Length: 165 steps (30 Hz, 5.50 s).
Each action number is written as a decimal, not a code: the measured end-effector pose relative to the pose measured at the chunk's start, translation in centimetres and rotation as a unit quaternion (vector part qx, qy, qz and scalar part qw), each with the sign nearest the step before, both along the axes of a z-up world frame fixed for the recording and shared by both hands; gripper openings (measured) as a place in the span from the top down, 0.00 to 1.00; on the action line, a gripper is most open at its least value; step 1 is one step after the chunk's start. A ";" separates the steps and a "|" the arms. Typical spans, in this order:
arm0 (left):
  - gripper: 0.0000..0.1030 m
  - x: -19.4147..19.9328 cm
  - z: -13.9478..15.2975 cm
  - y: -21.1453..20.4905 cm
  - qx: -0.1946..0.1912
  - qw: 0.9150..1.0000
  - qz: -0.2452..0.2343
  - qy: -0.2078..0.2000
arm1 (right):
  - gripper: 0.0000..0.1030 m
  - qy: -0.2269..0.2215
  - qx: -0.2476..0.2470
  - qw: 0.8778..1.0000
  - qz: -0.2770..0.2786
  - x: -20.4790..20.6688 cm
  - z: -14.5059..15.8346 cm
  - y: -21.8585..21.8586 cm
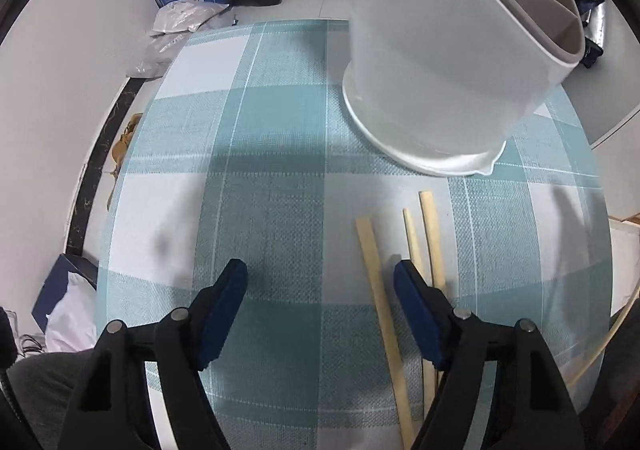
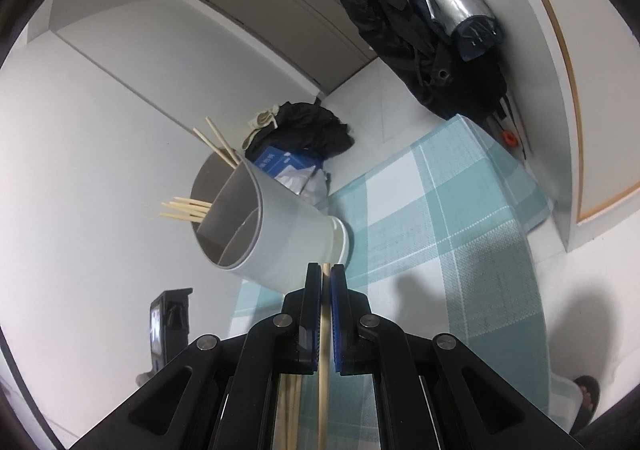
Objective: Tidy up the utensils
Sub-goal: 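Close the left tool on a chopstick while the right tool holds its chopstick, then lift both held chopsticks and carry them above the white holder, then open both tools to drop the chopsticks into the white holder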
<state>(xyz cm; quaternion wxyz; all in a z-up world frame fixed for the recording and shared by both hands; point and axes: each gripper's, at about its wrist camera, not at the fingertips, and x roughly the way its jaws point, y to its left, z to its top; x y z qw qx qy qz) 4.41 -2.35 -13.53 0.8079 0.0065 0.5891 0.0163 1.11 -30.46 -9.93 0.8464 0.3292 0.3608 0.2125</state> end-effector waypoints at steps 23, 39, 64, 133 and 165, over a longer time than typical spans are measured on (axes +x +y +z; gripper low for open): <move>0.97 -2.2 5.9 -0.7 -0.078 0.990 0.001 -0.115 | 0.96 -0.043 -0.039 0.998 0.011 -1.0 1.8 1.0; 0.97 -4.1 10.6 0.1 -0.115 0.968 -0.038 -0.220 | 0.96 -0.099 -0.132 0.986 0.028 -2.3 5.4 5.3; 0.98 -5.7 14.0 1.4 -0.145 0.958 -0.060 -0.241 | 0.96 -0.174 -0.175 0.968 0.036 -3.9 10.0 9.8; 0.98 8.2 20.4 4.3 -0.204 0.930 -0.048 -0.303 | 0.96 -0.264 -0.230 0.934 0.065 13.4 18.1 14.8; 0.96 5.2 15.7 1.7 -0.196 0.951 -0.088 -0.224 | 0.92 -0.165 -0.227 0.946 0.160 11.5 11.3 13.8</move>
